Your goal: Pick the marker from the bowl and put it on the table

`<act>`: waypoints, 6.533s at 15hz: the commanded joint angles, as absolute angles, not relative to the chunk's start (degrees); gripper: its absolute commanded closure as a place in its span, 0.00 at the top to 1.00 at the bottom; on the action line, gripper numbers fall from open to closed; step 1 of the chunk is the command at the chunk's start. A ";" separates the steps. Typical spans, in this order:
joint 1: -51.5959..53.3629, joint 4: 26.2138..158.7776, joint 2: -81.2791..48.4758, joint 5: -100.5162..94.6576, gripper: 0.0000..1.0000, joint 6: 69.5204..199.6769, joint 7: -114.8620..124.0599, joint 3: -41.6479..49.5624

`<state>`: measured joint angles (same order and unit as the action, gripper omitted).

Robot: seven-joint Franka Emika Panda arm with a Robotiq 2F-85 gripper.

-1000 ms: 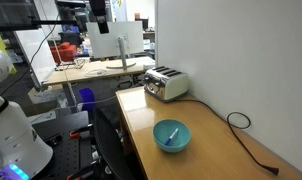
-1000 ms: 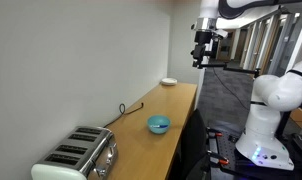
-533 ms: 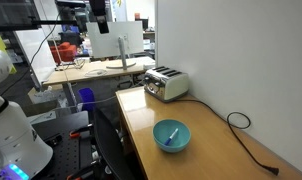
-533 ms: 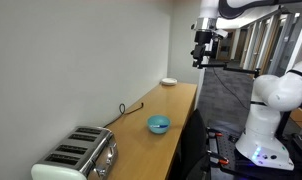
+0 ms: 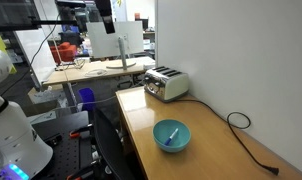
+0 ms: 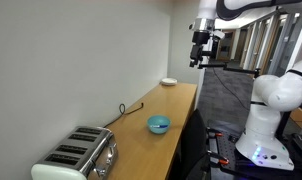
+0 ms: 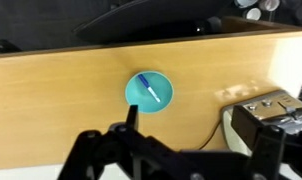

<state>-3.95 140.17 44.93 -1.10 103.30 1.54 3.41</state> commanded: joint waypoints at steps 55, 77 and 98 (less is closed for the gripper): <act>-11.54 115.28 -38.55 -5.36 0.02 150.87 -26.24 -1.72; -0.13 126.94 -21.52 3.33 0.03 150.40 -4.47 -4.68; 4.42 126.95 -12.46 0.98 1.00 141.05 17.84 0.78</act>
